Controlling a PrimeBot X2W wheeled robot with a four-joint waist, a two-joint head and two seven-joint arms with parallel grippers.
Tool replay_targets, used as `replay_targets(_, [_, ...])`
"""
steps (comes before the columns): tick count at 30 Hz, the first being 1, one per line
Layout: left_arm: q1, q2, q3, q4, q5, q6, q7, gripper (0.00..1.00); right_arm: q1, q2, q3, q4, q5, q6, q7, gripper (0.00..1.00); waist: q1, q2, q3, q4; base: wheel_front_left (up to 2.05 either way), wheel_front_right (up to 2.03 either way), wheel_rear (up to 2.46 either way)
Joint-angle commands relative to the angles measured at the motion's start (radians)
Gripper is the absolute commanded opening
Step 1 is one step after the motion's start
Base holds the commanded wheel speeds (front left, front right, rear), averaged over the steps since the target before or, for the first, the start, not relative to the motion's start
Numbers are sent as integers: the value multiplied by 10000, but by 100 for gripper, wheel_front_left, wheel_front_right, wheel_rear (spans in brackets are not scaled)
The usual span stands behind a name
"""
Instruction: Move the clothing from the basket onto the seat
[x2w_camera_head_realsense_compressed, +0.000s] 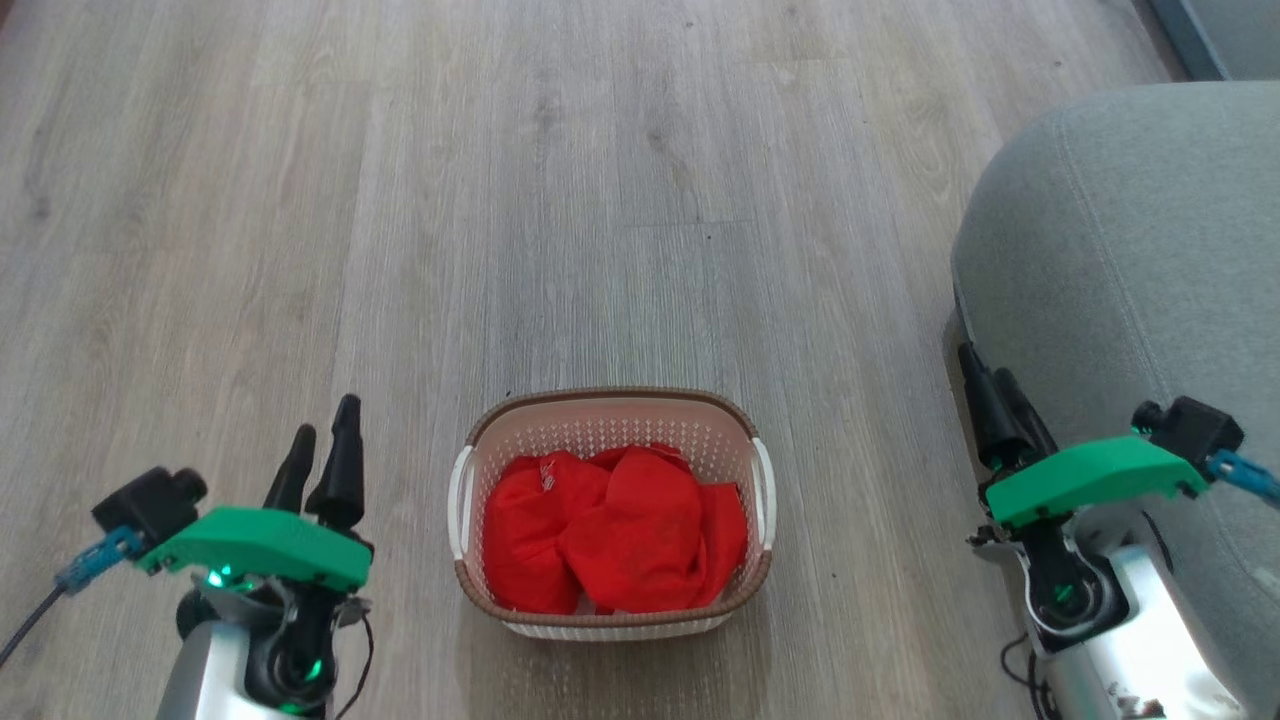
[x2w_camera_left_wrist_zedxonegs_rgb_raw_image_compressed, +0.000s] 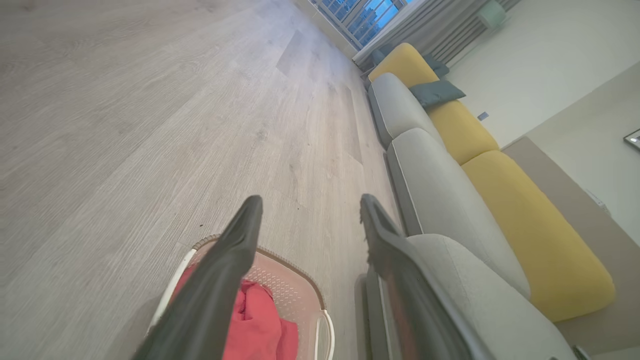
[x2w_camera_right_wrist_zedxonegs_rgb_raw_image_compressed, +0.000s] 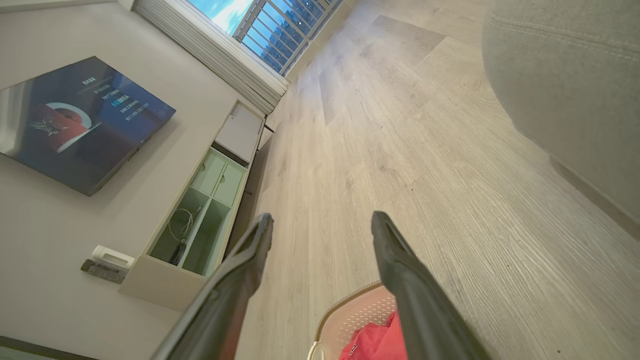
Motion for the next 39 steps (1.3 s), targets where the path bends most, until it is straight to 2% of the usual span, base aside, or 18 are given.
replay_targets(1, [-710, 241, 47, -353, 423, 34, -161, 100, -766, -182, 157, -246, -341, 1, -148, 100, -1, 0, 2, 6, 0, 0, 0])
replay_targets(19, [-1203, 421, -194, -224, 2626, 348, -689, 100, -1383, -378, 683, -101, -2412, 1, -682, 100, -1, 0, 49, -52, 0, 0, 0])
replay_targets(39, [-1733, 468, -229, -208, 5024, 449, -1275, 100, -1985, -613, 1148, -117, -4644, 1, -1274, 100, -1, 0, 120, -83, 0, 0, 0])
